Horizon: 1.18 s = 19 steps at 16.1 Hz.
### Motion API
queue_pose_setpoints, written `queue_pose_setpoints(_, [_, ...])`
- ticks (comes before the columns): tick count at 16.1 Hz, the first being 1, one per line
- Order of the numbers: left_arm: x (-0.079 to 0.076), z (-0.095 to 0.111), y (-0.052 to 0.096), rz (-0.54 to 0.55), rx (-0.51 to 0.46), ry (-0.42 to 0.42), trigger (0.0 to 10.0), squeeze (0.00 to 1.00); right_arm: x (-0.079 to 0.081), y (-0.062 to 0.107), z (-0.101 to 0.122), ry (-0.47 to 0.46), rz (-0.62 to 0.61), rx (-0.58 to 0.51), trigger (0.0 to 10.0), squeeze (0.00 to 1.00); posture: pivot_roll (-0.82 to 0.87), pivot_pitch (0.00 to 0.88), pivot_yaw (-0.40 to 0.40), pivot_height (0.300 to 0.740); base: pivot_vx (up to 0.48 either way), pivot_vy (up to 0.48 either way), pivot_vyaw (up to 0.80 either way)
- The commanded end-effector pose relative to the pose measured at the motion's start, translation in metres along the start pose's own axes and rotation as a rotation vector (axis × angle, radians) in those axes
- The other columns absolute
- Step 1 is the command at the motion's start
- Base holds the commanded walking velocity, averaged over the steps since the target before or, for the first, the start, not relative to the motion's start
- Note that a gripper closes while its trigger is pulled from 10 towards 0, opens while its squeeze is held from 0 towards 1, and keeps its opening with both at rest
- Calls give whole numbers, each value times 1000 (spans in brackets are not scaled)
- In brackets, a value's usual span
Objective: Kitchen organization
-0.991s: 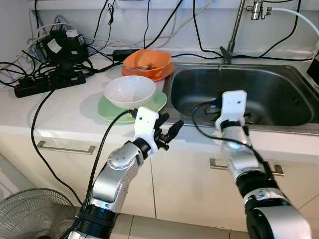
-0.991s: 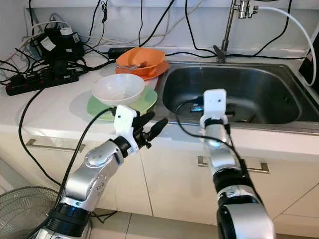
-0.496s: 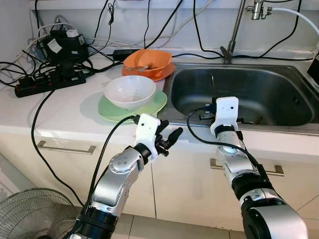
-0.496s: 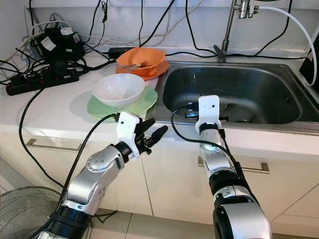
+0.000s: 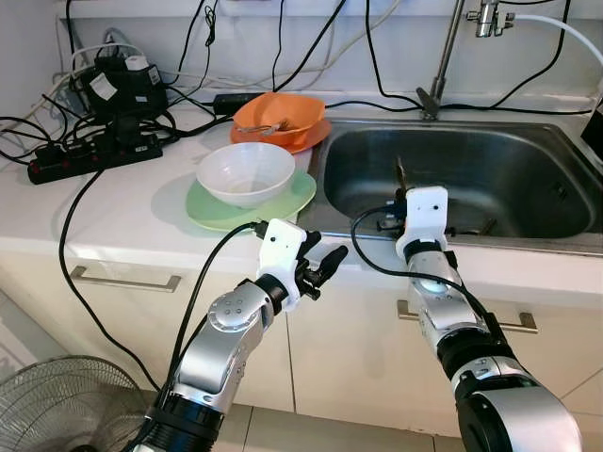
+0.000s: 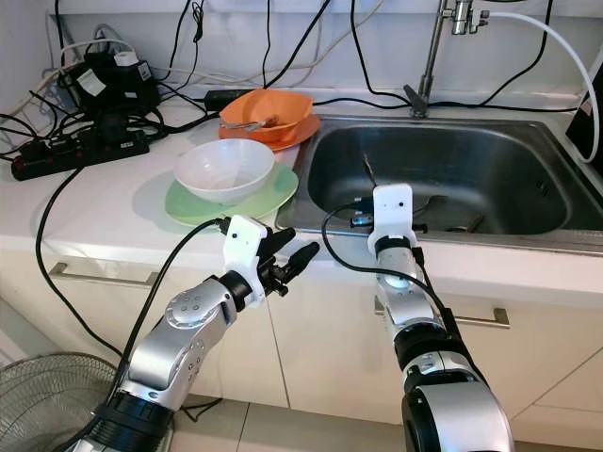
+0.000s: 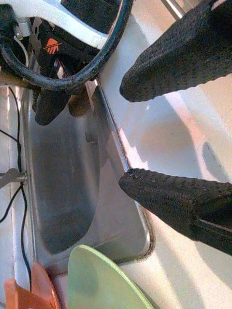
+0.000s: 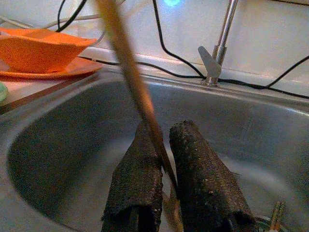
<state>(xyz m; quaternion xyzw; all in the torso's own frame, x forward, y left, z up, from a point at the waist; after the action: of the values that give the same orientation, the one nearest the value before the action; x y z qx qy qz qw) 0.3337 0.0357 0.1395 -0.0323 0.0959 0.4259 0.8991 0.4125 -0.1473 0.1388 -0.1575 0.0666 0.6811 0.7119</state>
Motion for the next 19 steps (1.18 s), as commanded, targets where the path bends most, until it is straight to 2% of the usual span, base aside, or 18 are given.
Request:
queue_pose_setpoints(1, [2,1,1,7,0,-13,10000,0,1,-2,4,-7,4,-11,10000,0,79,0,72,740,0,0,0])
queue_pose_setpoints(8, [3,2,1,15,1,-20,10000,0,1,-1,1,-10,-3,0,10000,0,83,0,75,740,0,0,0])
queue_pose_setpoints(11, [7,10,0,47,-36,-39,10000,0,4,0,4,-21,-4,-14,10000,0,80,0,77,740,0,0,0])
queue_pose_setpoints(13, [20,28,0,157,-126,-101,10000,0,11,1,11,-54,13,-44,10000,0,71,0,78,740,0,0,0])
queue_pose_setpoints(14, [21,31,1,171,-151,-118,10000,0,13,2,13,-58,17,-53,10000,0,72,0,78,740,0,0,0])
queue_pose_setpoints(15, [27,57,0,218,-226,-145,10000,0,19,4,18,-74,36,-74,10000,0,73,0,75,740,0,0,0])
queue_pose_setpoints(16, [32,71,2,252,-268,-154,10000,0,23,6,20,-82,46,-85,10000,0,69,1,75,740,0,0,0])
queue_pose_setpoints(18, [54,106,7,378,-347,-167,10000,0,34,12,22,-98,71,-98,10000,0,68,0,73,740,0,0,0])
queue_pose_setpoints(19, [64,111,8,414,-346,-172,10000,0,36,14,21,-100,76,-94,10000,0,72,0,73,740,0,0,0])
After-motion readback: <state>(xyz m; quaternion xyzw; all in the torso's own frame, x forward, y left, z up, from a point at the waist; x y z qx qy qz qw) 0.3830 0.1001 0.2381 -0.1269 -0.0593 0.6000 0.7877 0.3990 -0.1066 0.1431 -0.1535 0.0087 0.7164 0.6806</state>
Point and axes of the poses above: a point about 5 cm out from each wrist's last joint towards the gripper, its own y axis pointing back from the gripper into the wrist, its own z axis along the axis of the wrist's last joint, x = y × z, the point moved 4 cm from there along -y, pointing out of the wrist towards the gripper, and after that the axes turned 9 degrees about y, right-handed, at the moved point
